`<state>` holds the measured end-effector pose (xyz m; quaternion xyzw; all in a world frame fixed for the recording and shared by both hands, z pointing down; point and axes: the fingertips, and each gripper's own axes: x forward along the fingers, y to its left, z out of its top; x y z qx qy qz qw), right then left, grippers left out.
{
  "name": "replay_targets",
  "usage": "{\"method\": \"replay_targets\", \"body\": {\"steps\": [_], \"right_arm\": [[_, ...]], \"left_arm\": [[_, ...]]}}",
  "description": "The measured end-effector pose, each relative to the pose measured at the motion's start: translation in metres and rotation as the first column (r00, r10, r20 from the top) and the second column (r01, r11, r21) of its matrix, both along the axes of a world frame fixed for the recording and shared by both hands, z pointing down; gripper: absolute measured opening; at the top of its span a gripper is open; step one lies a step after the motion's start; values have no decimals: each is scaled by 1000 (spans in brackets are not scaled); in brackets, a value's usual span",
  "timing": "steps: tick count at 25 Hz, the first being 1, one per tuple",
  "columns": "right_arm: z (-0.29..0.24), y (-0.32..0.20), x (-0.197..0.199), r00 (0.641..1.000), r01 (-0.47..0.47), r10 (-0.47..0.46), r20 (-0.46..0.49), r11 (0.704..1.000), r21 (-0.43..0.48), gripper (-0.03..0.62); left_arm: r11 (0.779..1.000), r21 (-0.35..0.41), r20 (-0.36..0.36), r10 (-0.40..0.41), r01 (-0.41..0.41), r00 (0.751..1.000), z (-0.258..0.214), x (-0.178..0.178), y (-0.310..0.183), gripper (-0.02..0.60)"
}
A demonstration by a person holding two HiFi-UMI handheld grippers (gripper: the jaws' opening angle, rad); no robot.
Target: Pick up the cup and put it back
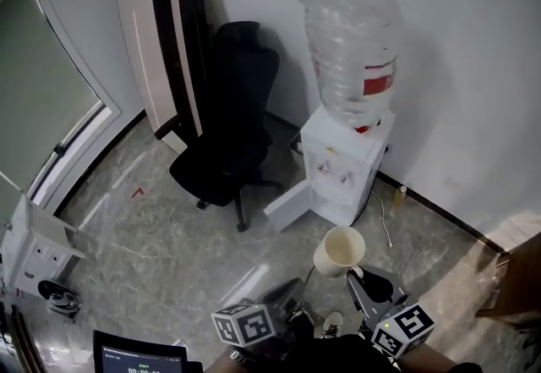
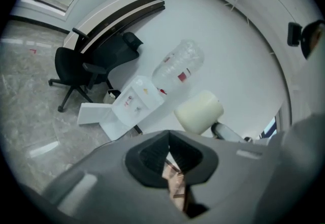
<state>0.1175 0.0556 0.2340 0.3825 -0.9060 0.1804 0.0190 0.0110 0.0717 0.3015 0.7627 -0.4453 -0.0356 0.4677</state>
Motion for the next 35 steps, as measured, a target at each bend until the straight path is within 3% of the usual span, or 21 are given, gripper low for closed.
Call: {"method": "replay_targets", "body": {"steps": [4, 10, 18, 25, 31, 35], "right_arm": [[0, 13, 17, 999, -47, 47, 8, 999, -3, 48], [-9, 28, 20, 992, -128, 128, -11, 991, 41, 48], [-22, 28, -42, 970, -244, 244, 6, 969, 39, 48], [-29, 37, -94, 944, -329, 330, -8, 943, 60, 48], [-27, 49, -119, 921, -384, 388, -28, 920, 82, 48], [-30, 51, -122, 922, -382, 386, -38, 920, 92, 48]], "left_arm": [[999, 30, -11, 29, -28, 1000, -12, 8, 2, 3], [988, 71, -32, 140, -138, 990, -24, 17, 8, 3], [966, 115, -70, 240, -232, 968, -37, -42, -1, 3], [943, 103, -82, 326, -318, 942, -32, -92, -4, 3], [905, 101, -78, 422, -414, 903, -26, -99, -4, 3], [901, 110, -90, 430, -420, 898, -33, -97, -9, 3]]}}
